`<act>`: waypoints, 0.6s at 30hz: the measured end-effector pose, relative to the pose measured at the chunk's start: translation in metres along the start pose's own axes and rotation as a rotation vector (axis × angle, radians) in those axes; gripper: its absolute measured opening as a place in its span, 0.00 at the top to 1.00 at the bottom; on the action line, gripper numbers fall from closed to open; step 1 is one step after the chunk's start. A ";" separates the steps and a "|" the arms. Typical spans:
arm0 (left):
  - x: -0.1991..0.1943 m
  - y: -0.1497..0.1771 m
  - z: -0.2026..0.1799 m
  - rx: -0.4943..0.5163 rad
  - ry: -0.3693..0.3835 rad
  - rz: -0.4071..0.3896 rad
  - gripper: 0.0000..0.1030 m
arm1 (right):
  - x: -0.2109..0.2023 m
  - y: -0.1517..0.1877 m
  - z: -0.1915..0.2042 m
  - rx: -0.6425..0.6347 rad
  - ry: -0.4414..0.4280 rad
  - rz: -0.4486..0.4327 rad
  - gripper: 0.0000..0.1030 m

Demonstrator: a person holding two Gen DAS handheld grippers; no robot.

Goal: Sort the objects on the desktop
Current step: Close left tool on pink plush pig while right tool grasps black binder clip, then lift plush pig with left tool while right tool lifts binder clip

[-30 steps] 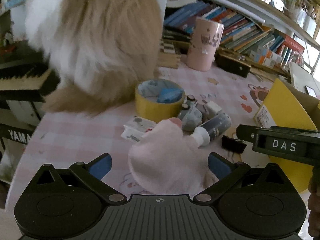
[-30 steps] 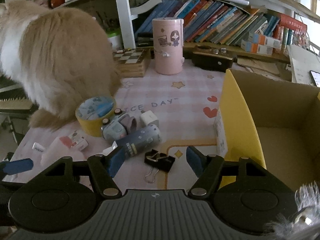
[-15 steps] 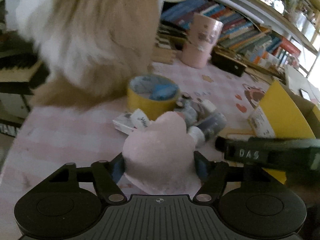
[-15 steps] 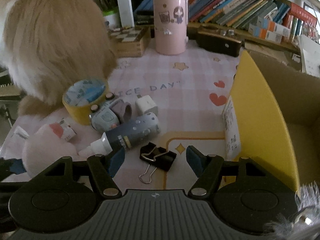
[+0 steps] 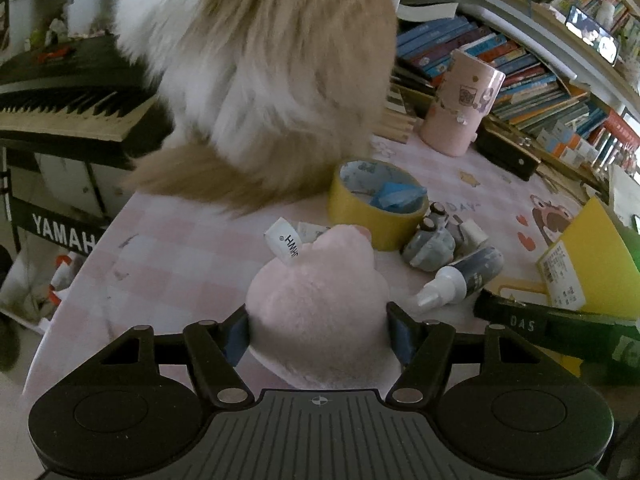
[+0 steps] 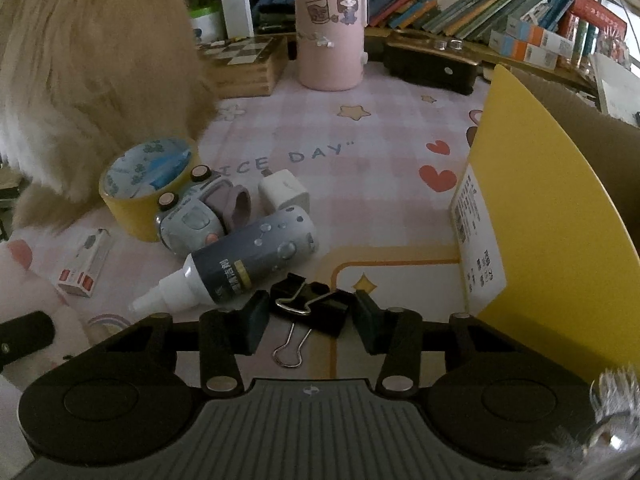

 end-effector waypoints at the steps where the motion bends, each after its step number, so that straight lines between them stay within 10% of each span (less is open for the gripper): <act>1: -0.001 0.000 0.000 -0.001 0.003 -0.002 0.34 | -0.001 0.000 0.000 0.000 -0.008 0.004 0.59; 18: -0.040 0.007 -0.002 -0.020 0.018 -0.087 0.34 | -0.058 0.010 0.009 -0.099 -0.094 -0.114 0.59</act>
Point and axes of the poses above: each gripper's, at about its wrist camera, not at the fingertips, and x roughly the way its jaws point, z to its left, y to its underside, the point moved 3 cm from there along x, roughly the way its jaws point, and after that the axes turned 5 degrees about z, right-handed, at the moved point
